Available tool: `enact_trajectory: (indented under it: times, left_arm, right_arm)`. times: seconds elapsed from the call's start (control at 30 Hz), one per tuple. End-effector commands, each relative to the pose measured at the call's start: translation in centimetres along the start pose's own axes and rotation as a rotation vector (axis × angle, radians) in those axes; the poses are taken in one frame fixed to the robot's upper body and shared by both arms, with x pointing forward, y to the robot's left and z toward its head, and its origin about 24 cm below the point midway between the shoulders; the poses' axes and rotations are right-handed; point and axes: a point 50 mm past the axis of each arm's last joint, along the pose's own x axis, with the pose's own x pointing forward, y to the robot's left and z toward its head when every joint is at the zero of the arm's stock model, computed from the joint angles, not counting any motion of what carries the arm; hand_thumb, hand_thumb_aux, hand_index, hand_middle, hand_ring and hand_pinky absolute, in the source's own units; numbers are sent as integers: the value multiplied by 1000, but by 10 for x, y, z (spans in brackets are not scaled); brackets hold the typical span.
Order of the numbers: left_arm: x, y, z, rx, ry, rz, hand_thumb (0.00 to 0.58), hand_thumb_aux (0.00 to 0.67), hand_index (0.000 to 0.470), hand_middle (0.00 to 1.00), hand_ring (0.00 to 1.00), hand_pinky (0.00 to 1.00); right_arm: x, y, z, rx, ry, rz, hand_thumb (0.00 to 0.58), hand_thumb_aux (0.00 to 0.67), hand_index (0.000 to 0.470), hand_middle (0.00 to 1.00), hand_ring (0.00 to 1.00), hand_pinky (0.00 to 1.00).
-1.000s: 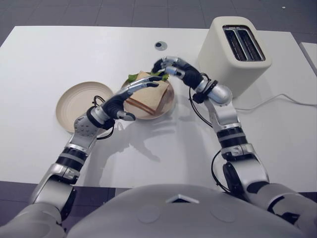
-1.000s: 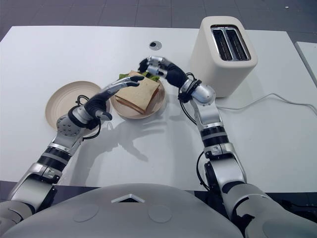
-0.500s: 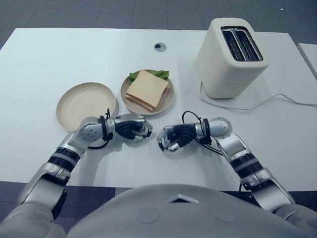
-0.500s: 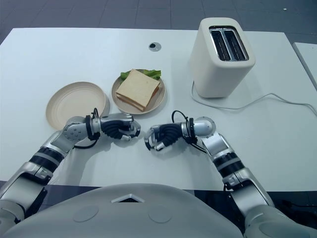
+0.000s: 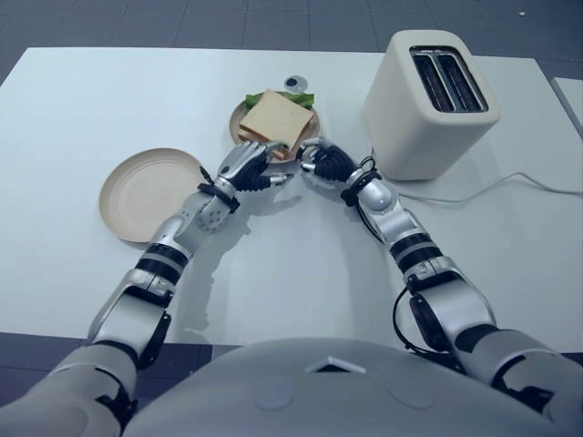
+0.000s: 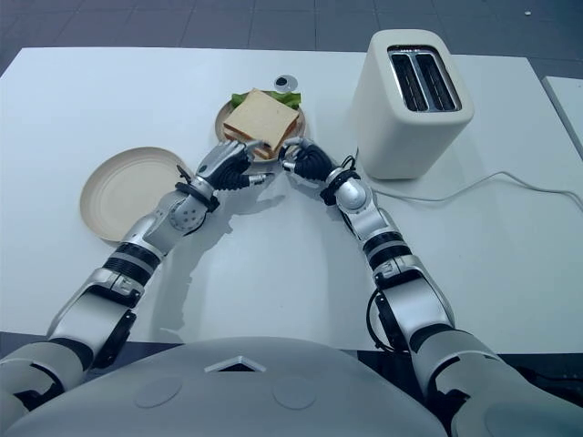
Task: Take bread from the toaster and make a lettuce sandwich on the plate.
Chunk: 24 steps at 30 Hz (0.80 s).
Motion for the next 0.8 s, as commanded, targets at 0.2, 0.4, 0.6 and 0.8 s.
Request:
enact_trajectory:
  times: [0.2,0.4,0.6,0.8]
  left_arm:
    - [-17,59,36,-541,-323,437,0,0,0,0,0,0]
    - [-27,65,38,-672,-369,512,0,0,0,0,0,0]
    - [-27,65,37,-650,-366,483,0,0,0,0,0,0]
    - [-26,63,35,-640,-359,470,0,0,0,0,0,0]
  right_arm:
    - [-28,-43,58,207,-452,-398,0,0,0,0,0,0]
    - [-49,-35,64,225,-526,-447,0,0,0,0,0,0]
    - [-48,-28,65,209,-523,-424,0,0,0,0,0,0]
    - [-46,-24,66,203,-520,-408,0,0,0,0,0,0]
